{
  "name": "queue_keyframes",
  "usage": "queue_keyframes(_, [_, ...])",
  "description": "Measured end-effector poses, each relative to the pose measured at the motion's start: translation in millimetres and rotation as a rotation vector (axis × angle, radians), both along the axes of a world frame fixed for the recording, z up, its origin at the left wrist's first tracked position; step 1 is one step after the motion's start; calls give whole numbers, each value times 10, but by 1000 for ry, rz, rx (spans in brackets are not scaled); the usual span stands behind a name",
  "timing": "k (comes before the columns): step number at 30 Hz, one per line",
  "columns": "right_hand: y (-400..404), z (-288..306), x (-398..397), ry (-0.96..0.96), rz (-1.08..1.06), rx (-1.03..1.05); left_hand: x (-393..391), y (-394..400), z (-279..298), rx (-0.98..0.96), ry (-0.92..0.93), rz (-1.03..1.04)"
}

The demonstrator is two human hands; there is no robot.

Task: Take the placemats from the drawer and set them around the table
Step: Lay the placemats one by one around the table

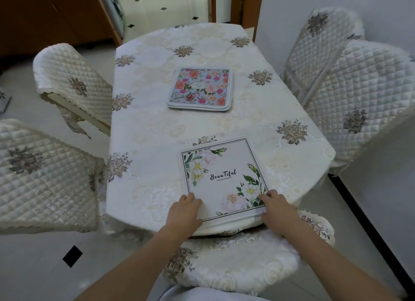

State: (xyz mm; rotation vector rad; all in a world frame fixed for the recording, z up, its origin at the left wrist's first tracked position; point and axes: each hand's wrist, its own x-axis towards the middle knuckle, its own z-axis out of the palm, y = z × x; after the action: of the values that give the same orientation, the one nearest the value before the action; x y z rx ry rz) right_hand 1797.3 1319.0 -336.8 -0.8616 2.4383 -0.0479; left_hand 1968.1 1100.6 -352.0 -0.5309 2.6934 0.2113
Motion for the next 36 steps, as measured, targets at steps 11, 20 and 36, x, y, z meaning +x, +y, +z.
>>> queue_keyframes(11, [-271, 211, -51, -11, -18, -156, -266, -170, 410, -65, 187, 185])
queue_keyframes(20, [-1024, 631, -91, 72, 3, -412, -308, -605, 941, -158, 380, 274])
queue_keyframes(36, [-1652, 748, 187, 125, -61, -307, -251, -1238, 811, -68, 322, 81])
